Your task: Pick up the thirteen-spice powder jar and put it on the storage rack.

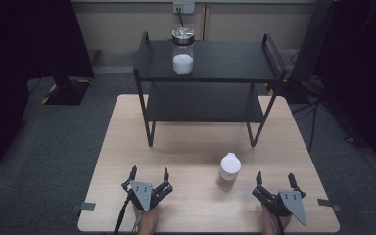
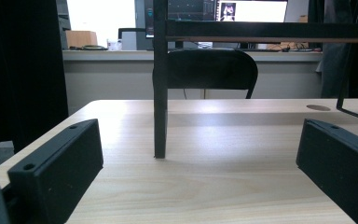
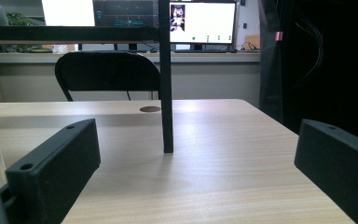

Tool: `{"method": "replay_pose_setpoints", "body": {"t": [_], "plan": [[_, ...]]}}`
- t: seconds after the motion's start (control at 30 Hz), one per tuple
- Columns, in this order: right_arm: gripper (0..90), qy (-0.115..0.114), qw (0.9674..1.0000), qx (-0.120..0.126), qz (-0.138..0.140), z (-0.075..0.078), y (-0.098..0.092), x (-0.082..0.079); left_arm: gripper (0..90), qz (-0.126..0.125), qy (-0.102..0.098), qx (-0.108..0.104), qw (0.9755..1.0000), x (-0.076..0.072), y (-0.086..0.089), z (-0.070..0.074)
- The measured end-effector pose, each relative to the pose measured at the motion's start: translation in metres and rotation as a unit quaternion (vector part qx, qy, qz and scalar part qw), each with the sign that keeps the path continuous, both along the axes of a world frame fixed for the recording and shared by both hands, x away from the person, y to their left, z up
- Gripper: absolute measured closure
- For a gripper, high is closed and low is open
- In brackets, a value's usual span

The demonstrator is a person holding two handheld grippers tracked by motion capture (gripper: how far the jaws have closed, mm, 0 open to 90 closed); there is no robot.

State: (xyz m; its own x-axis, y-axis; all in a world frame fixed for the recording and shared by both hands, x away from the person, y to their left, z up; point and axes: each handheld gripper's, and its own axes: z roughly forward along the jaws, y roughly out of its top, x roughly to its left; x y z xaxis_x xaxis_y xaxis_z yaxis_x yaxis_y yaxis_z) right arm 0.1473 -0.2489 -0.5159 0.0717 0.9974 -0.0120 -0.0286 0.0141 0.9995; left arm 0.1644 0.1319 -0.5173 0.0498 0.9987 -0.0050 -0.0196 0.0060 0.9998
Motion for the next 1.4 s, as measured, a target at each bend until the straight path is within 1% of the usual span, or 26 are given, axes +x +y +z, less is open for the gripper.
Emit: {"method": "replay_pose_setpoints", "body": {"t": [0.03,0.3,0.37,0.43,0.5,0.77,1.0,1.07,1.17,1.23,1.3,1.4], "plan": [[0.0,0.0,1.0,0.0,-0.003,0.0,0.001,0.0,0.0,-0.001,0.0,0.0,1.0,0.0,0.0,0.0],[0.0,-0.004,1.0,0.001,-0.002,-0.001,0.0,-0.001,0.0,-0.002,0.0,0.0,1.0,0.0,0.001,0.0],[0.0,-0.008,0.9999,0.007,-0.005,-0.002,0.0,-0.001,0.0,-0.002,0.0,0.0,1.0,0.0,0.001,0.0],[0.0,-0.009,0.9999,0.008,-0.005,-0.003,0.0,-0.002,0.0,-0.002,0.0,0.0,1.0,0.0,0.001,0.0],[0.0,-0.008,1.0,0.003,-0.001,-0.003,-0.001,-0.002,0.0,-0.002,0.0,0.0,1.0,0.0,0.001,0.0],[0.0,-0.006,0.9998,-0.005,0.021,-0.002,-0.006,-0.002,0.0,-0.006,0.0,0.0,1.0,0.0,0.002,0.0],[0.0,-0.003,0.9997,-0.011,0.022,-0.001,-0.005,-0.002,0.0,-0.006,0.0,0.0,1.0,0.0,0.002,0.0],[0.0,-0.002,0.9995,-0.013,0.028,0.001,-0.007,-0.001,0.0,-0.006,0.0,0.0,1.0,0.0,0.002,0.0],[0.0,0.0,0.9993,-0.008,0.036,0.006,-0.009,-0.003,0.0,-0.006,0.0,0.0,1.0,0.0,0.002,0.0],[0.0,-0.006,0.9985,-0.01,0.053,0.012,-0.013,-0.004,0.0,-0.006,0.0,0.0,1.0,0.0,0.002,0.0],[0.0,-0.016,0.9977,-0.005,0.066,0.021,-0.016,-0.005,0.0,-0.006,0.0,0.0,1.0,0.0,0.002,0.0],[0.0,-0.023,0.9957,0.009,0.09,0.039,-0.019,-0.004,0.0,-0.006,0.0,0.0,1.0,0.0,0.002,0.0]]}}
